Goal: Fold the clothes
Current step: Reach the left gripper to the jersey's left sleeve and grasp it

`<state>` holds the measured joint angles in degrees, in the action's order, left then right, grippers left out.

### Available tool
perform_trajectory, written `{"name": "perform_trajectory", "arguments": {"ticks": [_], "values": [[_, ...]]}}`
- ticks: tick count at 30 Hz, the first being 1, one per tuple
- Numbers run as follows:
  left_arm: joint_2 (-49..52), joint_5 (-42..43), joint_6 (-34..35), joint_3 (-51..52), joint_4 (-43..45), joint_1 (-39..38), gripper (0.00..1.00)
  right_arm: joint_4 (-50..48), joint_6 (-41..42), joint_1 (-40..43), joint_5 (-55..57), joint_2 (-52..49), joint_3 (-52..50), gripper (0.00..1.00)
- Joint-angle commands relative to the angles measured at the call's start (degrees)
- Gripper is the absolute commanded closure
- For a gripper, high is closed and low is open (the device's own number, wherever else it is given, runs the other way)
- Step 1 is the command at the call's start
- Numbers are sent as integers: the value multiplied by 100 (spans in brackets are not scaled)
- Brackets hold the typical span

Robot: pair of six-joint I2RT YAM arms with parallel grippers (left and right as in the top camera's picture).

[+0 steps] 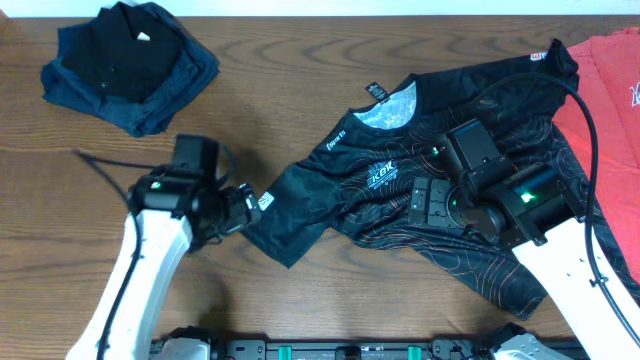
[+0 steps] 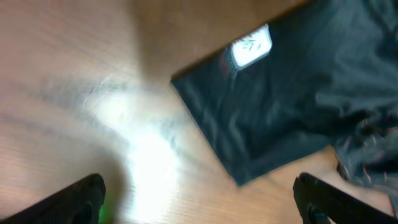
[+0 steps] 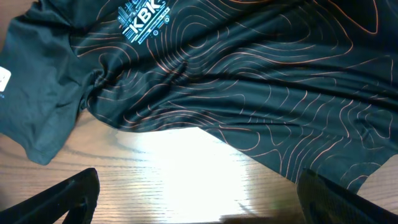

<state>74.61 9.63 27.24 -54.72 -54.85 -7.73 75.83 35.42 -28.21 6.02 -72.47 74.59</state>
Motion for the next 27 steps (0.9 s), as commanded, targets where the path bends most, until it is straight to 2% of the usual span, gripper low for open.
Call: {"name": "perform_trajectory", "arguments": {"ticks": [1, 16, 24, 27], "values": [[398, -282, 160, -66, 236, -72, 2, 7, 79, -31, 59, 20, -24, 1], [2044, -223, 87, -63, 468, -72, 2, 24, 79, -31, 59, 20, -59, 1], [2422, -221, -146, -55, 702, -72, 0, 22, 79, -31, 11, 20, -59, 1], [2463, -221, -149, -2, 844, -72, 3, 22, 79, -33, -48, 20, -59, 1]]}}
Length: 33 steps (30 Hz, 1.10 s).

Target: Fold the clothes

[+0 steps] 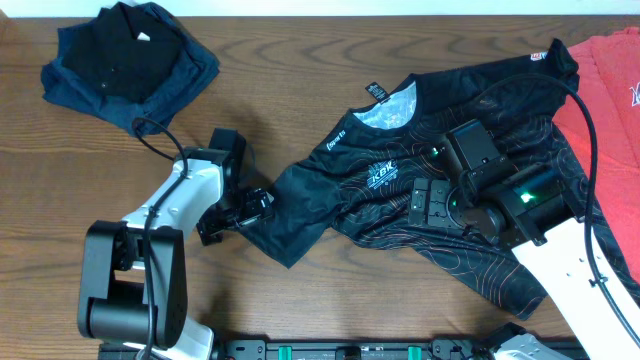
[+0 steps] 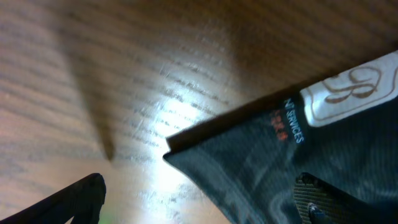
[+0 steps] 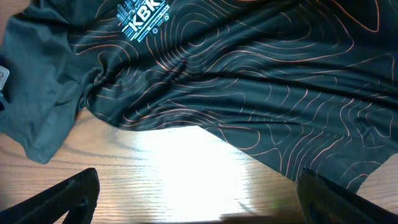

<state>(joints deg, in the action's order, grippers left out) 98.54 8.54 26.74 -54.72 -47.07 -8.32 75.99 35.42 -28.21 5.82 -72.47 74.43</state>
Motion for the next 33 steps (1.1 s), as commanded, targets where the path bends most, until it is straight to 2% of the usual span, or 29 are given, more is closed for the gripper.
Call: {"name": "perform_trajectory", "arguments": {"ticks": [1, 11, 25, 27, 29, 33], "values": [[72, -111, -101, 13, 116, -13, 3, 9, 76, -33, -28, 20, -44, 1], [118, -116, -118, 17, 481, -13, 4, 13, 74, -31, -144, 20, -44, 1], [415, -111, -118, 50, 476, -13, 4, 28, 74, -33, -175, 20, -44, 1], [444, -111, -118, 59, 472, -13, 9, 28, 74, -31, -175, 20, -44, 1], [444, -109, -118, 83, 472, -13, 20, 22, 74, -31, -175, 20, -44, 1], [444, -109, -118, 90, 402, -13, 34, 20, 74, -31, -177, 20, -44, 1]]}}
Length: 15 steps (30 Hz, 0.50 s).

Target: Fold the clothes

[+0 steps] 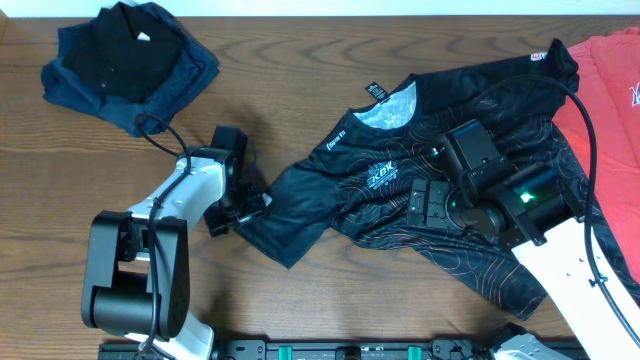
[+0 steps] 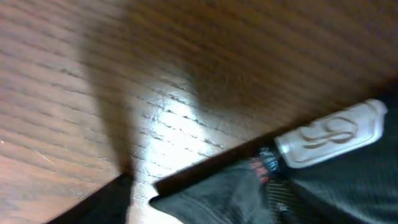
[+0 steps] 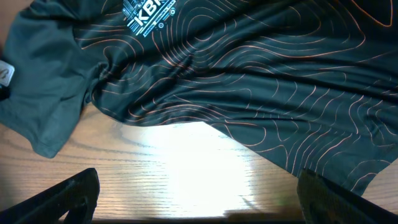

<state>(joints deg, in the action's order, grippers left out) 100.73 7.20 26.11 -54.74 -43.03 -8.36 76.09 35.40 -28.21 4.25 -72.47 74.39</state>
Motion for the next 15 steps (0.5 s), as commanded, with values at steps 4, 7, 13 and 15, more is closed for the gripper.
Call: {"name": "perform_trajectory", "arguments": {"ticks": [4, 7, 13, 15], "values": [[225, 24, -57, 92, -63, -9, 39, 0, 79, -31, -17, 20, -39, 1], [225, 24, -57, 94, -105, -9, 57, -7, 79, -31, -17, 20, -39, 1], [225, 22, -55, 94, -105, -7, 94, -4, 79, -33, -20, 20, -39, 1], [225, 22, -35, 81, -101, 24, 94, -7, 79, -31, -17, 20, -42, 1]]}}
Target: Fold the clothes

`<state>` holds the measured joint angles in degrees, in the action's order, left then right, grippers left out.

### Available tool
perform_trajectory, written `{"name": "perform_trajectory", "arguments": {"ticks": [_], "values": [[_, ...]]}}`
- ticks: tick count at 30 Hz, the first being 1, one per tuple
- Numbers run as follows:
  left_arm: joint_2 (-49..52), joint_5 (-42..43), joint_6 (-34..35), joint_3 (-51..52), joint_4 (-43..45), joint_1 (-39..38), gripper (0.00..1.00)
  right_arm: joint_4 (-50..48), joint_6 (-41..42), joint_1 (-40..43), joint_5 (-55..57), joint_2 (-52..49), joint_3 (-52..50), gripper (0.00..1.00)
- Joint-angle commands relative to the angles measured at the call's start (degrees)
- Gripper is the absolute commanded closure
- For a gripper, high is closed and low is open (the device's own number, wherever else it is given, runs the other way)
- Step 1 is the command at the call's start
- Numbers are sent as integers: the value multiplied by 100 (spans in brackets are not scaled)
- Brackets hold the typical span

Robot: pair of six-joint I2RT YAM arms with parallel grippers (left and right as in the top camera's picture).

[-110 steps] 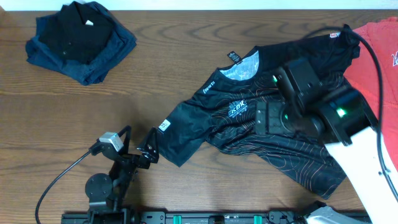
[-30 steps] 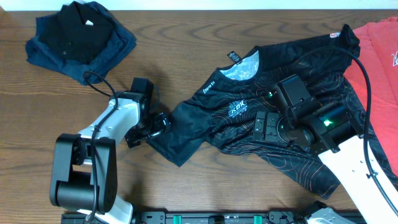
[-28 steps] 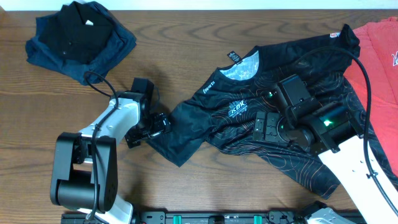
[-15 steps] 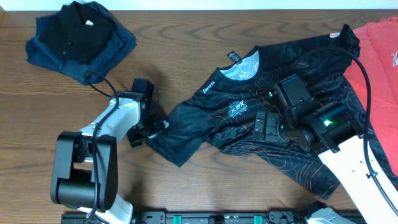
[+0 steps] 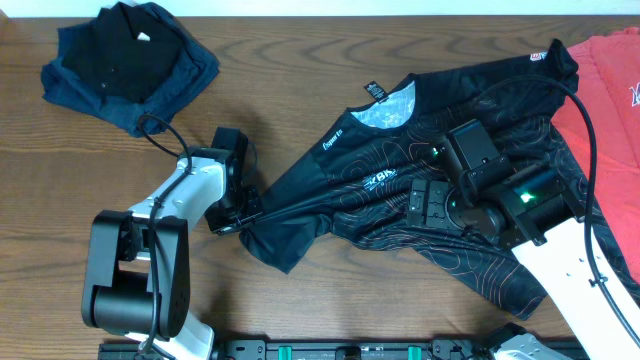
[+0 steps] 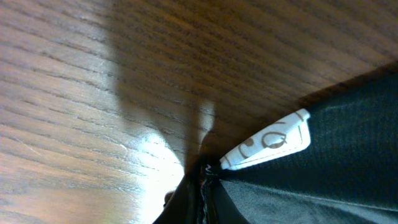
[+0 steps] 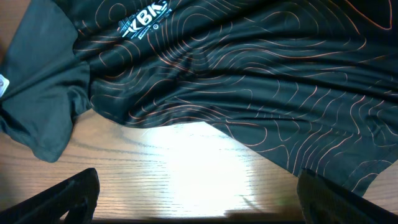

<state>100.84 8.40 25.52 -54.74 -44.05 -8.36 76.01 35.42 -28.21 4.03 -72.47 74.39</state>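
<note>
A black T-shirt with orange contour lines and a blue logo lies rumpled across the middle and right of the table. Its left sleeve points toward my left gripper, which is shut on the sleeve hem. In the left wrist view the hem is pinched between the fingers of that gripper, and a white label sits just beyond them. My right gripper is open over bare wood just in front of the shirt's lower edge, with nothing between its fingers.
A pile of dark blue and black clothes lies at the back left. A red garment lies at the right edge, partly under the right arm's cable. The wooden table shows left of the shirt.
My left gripper has shut on the sleeve hem. The sleeve and chest have been drawn taut toward the left, and the logo has shifted. The right gripper is unchanged.
My left gripper first hung open over bare wood left of the sleeve. Then it was low at the sleeve's corner, still open, then closing round the hem by the white label. Now it is shut on the hem. The right gripper stayed open over the shirt's lower edge.
</note>
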Motion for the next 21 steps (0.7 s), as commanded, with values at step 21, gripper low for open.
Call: {"name": "perform_trajectory", "arguments": {"ticks": [21], "values": [[214, -96, 549, 44, -214, 4328, 94, -839, 74, -33, -820, 17, -1169, 1]]}}
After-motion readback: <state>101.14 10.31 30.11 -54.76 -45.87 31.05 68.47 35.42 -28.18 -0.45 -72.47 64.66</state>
